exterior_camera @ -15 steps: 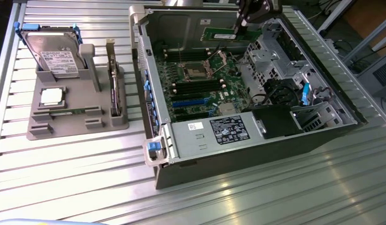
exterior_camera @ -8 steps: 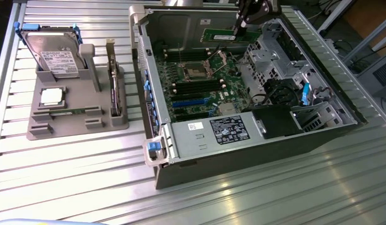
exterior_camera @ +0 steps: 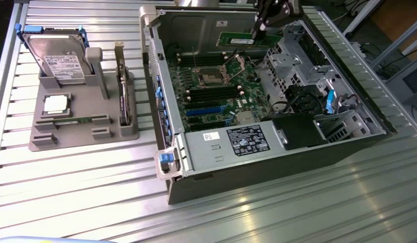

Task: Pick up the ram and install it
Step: 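Insert the ram into the slot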

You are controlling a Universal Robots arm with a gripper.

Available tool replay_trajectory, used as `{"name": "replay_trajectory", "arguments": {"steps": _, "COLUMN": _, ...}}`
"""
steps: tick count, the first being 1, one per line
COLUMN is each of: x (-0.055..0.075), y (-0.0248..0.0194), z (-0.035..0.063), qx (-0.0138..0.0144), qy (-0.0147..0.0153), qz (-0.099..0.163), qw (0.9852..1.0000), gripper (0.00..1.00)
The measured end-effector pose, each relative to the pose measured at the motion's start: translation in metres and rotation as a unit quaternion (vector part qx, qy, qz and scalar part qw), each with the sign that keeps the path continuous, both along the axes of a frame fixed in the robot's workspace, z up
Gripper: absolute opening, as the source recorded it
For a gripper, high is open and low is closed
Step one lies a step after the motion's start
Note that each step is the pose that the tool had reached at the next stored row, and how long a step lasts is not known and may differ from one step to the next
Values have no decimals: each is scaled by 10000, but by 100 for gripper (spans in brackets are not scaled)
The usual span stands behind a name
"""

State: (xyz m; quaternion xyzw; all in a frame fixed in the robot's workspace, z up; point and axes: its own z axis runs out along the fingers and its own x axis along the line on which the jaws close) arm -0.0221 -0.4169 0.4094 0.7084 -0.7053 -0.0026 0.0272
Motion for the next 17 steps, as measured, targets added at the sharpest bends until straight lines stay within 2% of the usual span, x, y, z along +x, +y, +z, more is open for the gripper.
{"name": "replay_trajectory", "arguments": {"steps": 17, "x": 0, "y": 0, "z": -42, "qx": 0, "qy": 0, "qz": 0, "qw": 10000, "gripper": 12}}
